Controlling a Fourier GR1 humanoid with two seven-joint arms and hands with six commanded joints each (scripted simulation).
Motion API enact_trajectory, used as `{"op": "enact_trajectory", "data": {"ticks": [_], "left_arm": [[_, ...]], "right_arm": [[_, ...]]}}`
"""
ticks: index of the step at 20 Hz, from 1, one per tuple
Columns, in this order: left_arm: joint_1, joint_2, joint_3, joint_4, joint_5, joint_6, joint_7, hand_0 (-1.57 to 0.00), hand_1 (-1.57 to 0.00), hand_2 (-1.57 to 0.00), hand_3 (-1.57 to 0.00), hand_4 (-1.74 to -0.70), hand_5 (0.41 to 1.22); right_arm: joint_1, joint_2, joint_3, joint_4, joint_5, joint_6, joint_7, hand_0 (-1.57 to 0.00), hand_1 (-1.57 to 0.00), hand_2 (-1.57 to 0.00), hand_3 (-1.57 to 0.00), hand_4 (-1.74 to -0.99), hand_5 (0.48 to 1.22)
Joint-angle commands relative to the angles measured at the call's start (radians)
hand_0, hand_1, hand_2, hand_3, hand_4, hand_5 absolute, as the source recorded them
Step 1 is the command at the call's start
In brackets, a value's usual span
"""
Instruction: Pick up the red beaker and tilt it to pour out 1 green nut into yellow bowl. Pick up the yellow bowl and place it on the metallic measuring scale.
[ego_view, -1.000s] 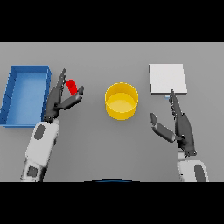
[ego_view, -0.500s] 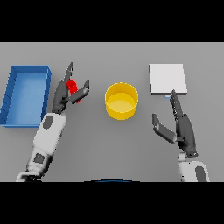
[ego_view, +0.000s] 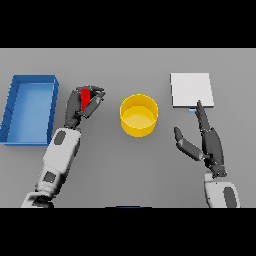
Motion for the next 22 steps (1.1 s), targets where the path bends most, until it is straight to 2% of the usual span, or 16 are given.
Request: {"op": "enact_trajectory", "data": {"ticks": [1, 2, 3, 5, 7, 8, 12, 18, 20, 22], "left_arm": [[-0.01, 0.008, 0.006, 0.001, 0.003, 0.005, 0.026, -1.4, -1.41, -1.41, -1.34, -1.65, 1.127], [-0.008, 0.006, 0.004, -0.006, 0.006, 0.007, 0.019, -1.44, -1.44, -1.44, -1.38, -1.67, 1.128], [-0.011, 0.007, -0.002, -0.022, 0.002, 0.015, 0.033, -1.46, -1.47, -1.47, -1.42, -1.69, 1.129], [-0.031, 0.019, -0.015, -0.048, -0.008, 0.018, 0.057, -1.5, -1.5, -1.5, -1.47, -1.71, 1.126], [-0.035, 0.046, -0.042, -0.09, -0.032, 0.014, 0.091, -1.53, -1.53, -1.53, -1.51, -1.72, 1.126], [-0.032, 0.057, -0.067, -0.115, -0.053, 0.008, 0.099, -1.54, -1.54, -1.54, -1.52, -1.72, 1.127], [-0.065, 0.154, -0.214, -0.185, -0.214, -0.03, 0.212, -1.56, -1.56, -1.56, -1.55, -1.73, 1.139], [-0.047, 0.17, -0.351, -0.288, -0.321, -0.077, 0.317, -1.56, -1.56, -1.56, -1.55, -1.74, 1.136], [-0.086, 0.196, -0.407, -0.291, -0.388, -0.106, 0.38, -1.56, -1.56, -1.56, -1.56, -1.74, 1.149], [-0.147, 0.228, -0.479, -0.282, -0.469, -0.152, 0.414, -1.57, -1.57, -1.57, -1.56, -1.74, 1.153]], "right_arm": [[0.011, 0.008, 0.011, -0.007, 0.008, -0.002, -0.009, 0.0, 0.0, 0.0, 0.0, -1.207, 0.677], [0.003, 0.006, 0.007, 0.002, 0.016, -0.01, 0.0, 0.0, 0.0, 0.0, 0.0, -1.196, 0.673], [0.011, 0.007, 0.013, 0.001, 0.021, -0.008, -0.014, 0.0, 0.0, 0.0, 0.0, -1.186, 0.67], [-0.006, 0.006, 0.015, 0.012, 0.034, -0.014, -0.006, 0.0, 0.0, 0.0, 0.0, -1.16, 0.664], [0.013, -0.004, 0.016, 0.006, 0.05, -0.022, -0.032, 0.0, 0.0, 0.0, 0.0, -1.127, 0.659], [0.004, -0.001, 0.016, 0.01, 0.059, -0.032, -0.014, 0.0, 0.0, 0.0, 0.0, -1.116, 0.656], [0.004, -0.014, 0.011, 0.009, 0.061, -0.029, -0.029, 0.0, 0.0, 0.0, 0.0, -1.095, 0.66], [0.023, -0.011, 0.024, -0.009, 0.068, -0.022, -0.022, 0.0, 0.0, 0.0, 0.0, -1.092, 0.664], [0.017, -0.008, 0.025, -0.004, 0.059, -0.014, -0.022, 0.0, 0.0, 0.0, 0.0, -1.096, 0.67], [0.006, -0.014, 0.016, -0.005, 0.046, -0.008, -0.027, 0.0, 0.0, 0.0, 0.0, -1.069, 0.685]]}}
